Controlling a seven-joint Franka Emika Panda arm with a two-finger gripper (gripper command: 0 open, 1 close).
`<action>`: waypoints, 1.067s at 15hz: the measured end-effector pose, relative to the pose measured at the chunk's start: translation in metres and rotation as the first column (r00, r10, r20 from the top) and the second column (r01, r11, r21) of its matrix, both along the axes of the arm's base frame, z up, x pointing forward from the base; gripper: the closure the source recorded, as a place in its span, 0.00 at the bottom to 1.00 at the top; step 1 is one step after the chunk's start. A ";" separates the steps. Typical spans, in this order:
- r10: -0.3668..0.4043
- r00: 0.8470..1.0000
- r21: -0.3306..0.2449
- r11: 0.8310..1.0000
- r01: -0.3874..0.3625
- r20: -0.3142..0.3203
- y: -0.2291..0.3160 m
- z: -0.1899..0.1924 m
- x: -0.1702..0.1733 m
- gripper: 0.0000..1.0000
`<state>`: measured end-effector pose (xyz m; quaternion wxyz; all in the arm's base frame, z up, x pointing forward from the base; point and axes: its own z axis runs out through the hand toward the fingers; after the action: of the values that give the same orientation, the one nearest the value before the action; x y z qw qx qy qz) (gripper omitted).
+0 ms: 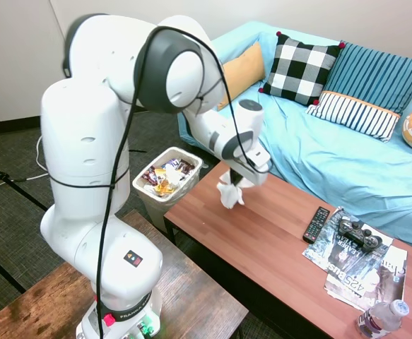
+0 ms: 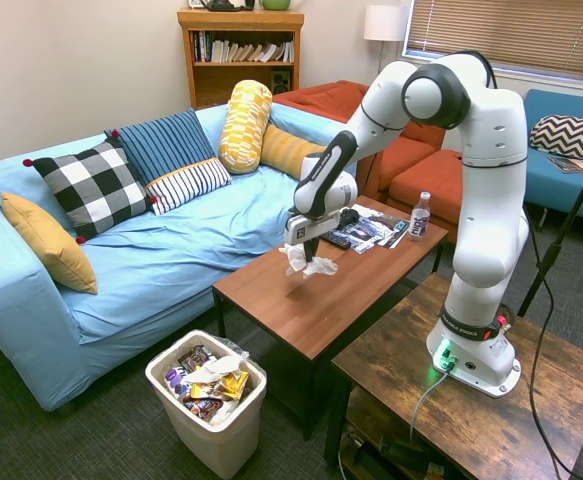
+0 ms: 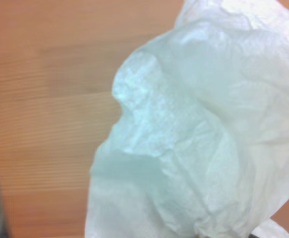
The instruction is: Throw the tissue in the trash bin
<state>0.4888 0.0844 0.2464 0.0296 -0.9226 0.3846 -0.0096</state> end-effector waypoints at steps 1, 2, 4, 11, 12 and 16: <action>0.029 0.999 -0.007 1.000 -0.029 0.024 0.040 0.024 -0.008 1.00; 0.058 0.997 -0.016 0.998 -0.057 0.044 0.082 0.043 -0.019 1.00; 0.110 0.992 -0.028 0.994 -0.109 0.062 0.159 0.061 -0.044 1.00; 0.207 0.978 -0.049 0.977 -0.206 0.023 0.311 -0.016 -0.041 1.00; 0.215 0.977 -0.054 0.975 -0.214 0.013 0.323 -0.032 -0.040 1.00; 0.194 0.980 -0.110 0.974 -0.197 -0.036 0.343 -0.104 -0.038 0.00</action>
<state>0.4504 0.4271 0.1421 -0.0268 -0.9562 0.2911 -0.0167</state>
